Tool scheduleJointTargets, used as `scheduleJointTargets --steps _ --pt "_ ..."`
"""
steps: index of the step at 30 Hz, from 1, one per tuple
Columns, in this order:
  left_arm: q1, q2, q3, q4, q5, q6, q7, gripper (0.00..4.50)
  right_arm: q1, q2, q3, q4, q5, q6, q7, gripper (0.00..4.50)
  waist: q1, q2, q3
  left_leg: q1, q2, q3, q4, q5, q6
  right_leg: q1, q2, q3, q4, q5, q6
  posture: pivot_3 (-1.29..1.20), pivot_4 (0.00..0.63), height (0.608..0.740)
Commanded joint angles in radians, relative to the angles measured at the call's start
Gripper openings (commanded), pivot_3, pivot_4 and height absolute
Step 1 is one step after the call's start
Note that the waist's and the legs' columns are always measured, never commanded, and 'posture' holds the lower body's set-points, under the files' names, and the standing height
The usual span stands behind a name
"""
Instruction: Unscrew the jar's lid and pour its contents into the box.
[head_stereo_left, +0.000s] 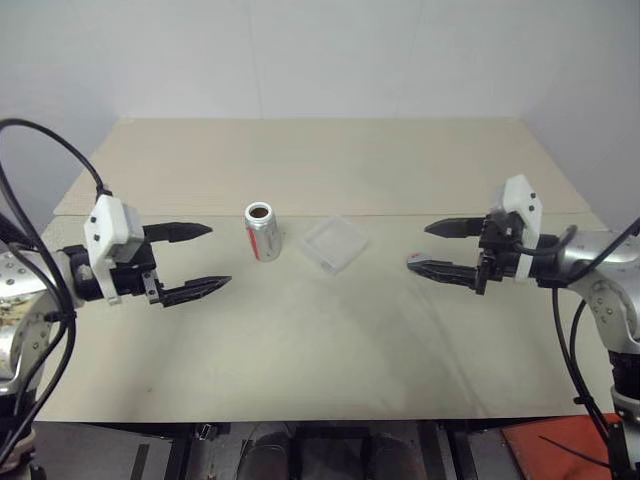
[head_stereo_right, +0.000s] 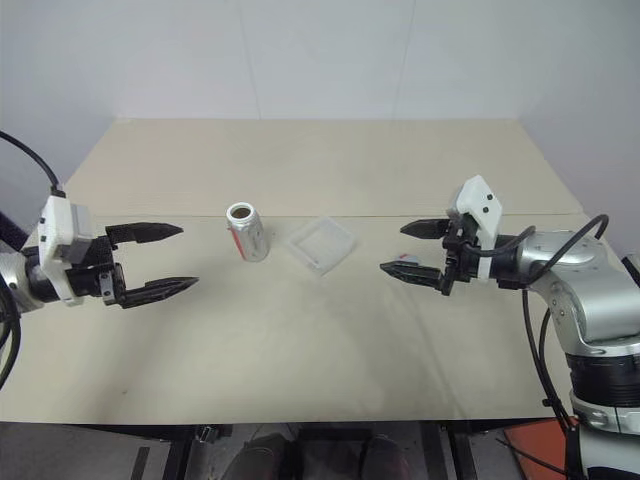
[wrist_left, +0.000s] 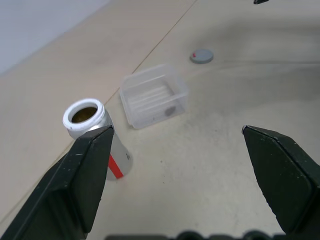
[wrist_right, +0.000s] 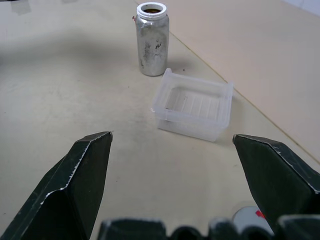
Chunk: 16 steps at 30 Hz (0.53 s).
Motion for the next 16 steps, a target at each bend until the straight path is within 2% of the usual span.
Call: scheduleJointTargets --steps 1,16 --pt "-0.030 0.004 0.002 0.002 -0.008 -0.020 0.003 4.48 -0.010 -0.021 -0.040 -0.039 0.030 -0.026 0.018 4.50 0.000 0.000 0.000 0.000 0.000 0.000 0.000 0.000 0.000 0.000 0.000 0.000 0.000 0.000 0.000 0.00 0.150 0.740" --pt "0.009 0.008 0.018 -0.054 -0.040 0.009 0.014 4.48 0.024 -0.015 -0.066 -0.034 0.048 -0.070 0.035 4.50 0.000 0.000 0.000 0.000 0.000 0.000 0.000 0.000 0.000 0.000 0.000 0.000 0.000 0.000 0.000 0.00 0.150 0.740"
